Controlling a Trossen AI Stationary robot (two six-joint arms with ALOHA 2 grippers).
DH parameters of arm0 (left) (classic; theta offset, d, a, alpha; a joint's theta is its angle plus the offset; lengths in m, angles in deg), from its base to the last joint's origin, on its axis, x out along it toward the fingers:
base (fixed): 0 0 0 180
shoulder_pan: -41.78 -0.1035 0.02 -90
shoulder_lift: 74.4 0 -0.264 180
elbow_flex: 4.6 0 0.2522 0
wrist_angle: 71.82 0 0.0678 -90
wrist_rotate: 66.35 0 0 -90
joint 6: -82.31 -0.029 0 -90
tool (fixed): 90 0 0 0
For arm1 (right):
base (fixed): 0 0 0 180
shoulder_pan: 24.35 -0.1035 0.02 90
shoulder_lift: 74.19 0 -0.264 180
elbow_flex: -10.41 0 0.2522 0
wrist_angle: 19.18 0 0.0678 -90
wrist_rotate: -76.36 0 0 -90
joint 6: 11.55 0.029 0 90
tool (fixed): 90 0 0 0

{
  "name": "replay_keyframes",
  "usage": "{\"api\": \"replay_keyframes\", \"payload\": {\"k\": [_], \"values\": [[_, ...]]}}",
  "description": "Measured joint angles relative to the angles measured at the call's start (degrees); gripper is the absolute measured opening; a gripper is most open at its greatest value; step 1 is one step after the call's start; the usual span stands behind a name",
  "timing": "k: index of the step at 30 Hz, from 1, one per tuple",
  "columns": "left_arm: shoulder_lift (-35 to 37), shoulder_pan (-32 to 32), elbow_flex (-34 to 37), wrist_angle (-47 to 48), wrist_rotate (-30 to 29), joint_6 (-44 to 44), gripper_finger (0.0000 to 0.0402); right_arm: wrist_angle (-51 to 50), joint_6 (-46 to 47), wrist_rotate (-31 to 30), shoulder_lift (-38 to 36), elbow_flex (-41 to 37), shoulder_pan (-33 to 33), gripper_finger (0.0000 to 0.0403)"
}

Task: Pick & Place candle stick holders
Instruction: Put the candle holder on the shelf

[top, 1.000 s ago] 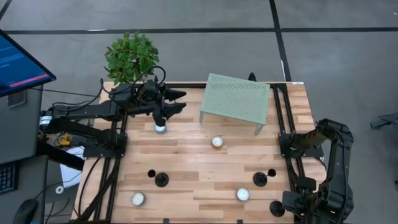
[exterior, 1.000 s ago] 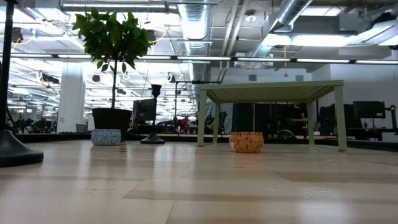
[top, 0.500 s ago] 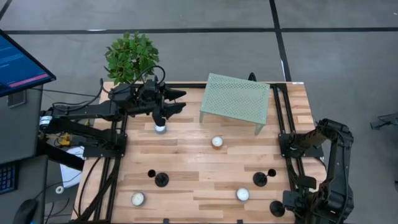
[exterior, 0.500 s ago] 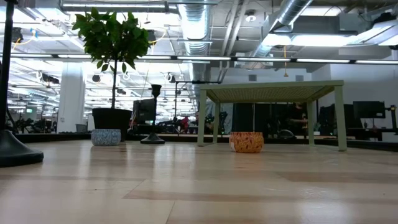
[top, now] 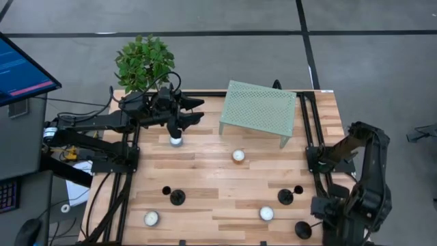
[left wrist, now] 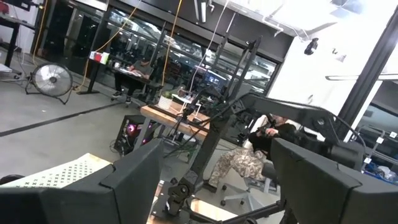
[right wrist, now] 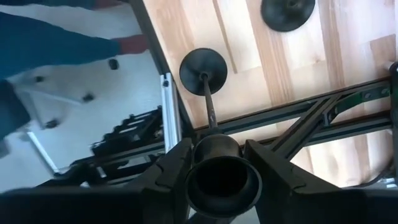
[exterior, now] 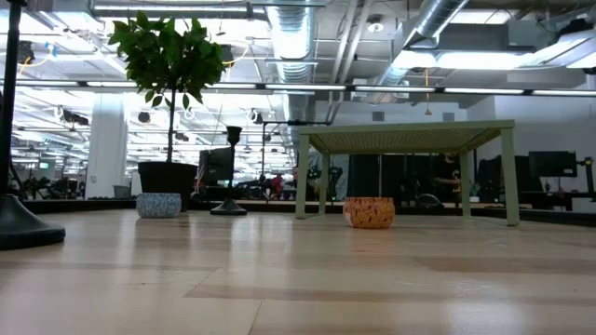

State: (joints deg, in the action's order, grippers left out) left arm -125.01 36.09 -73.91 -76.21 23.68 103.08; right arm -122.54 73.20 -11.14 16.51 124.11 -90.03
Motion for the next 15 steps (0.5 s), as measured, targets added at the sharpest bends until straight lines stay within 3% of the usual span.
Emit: {"api": "replay_keyframes", "payload": {"k": [5,15], "values": [[0.0,0.0,0.0,-0.2,0.0,0.0,0.03,1.0,-0.2,0.4,-3.4,0.0,1.8,0.0124],[1.1,0.0,0.0,-0.4,0.0,-0.6,0.03,12.8,-8.7,0.4,-10.9,0.1,10.7,0.0119]]}}
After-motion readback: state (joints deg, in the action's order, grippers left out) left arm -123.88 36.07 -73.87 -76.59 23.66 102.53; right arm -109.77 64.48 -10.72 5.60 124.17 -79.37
